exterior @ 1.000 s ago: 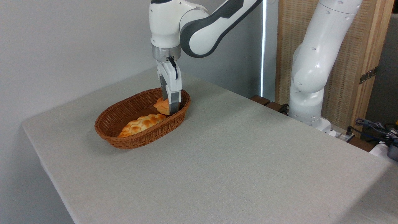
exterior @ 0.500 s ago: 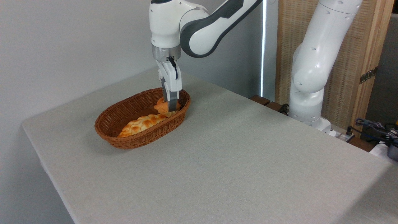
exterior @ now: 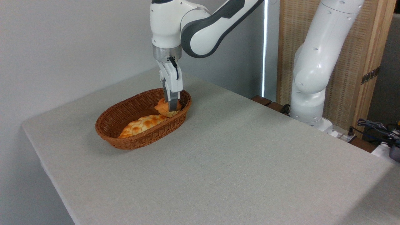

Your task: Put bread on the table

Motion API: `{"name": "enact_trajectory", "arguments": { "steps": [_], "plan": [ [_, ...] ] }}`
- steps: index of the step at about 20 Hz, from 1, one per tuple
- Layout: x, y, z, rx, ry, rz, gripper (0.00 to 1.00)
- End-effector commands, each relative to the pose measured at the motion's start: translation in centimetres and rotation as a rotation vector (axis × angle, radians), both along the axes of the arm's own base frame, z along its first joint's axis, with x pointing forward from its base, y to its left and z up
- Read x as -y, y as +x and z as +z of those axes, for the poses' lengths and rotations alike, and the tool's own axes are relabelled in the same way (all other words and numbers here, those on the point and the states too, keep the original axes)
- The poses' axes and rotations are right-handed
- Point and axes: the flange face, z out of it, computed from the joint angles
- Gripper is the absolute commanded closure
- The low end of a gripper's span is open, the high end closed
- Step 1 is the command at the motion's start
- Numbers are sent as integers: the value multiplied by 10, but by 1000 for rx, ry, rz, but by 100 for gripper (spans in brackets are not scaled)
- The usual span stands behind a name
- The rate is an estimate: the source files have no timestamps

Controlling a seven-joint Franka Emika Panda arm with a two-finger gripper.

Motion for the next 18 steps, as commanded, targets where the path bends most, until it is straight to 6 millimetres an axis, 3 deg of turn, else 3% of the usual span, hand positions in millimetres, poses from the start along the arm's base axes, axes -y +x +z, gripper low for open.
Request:
{"name": "enact_trajectory", "arguments": {
  "steps": [1,8,18],
  "plan": [
    [-4,-1,1,14,-21,-7,66],
    [-6,4,12,19,-41,18,75],
    [-11,13,24,30,-60,40,79]
  ]
}}
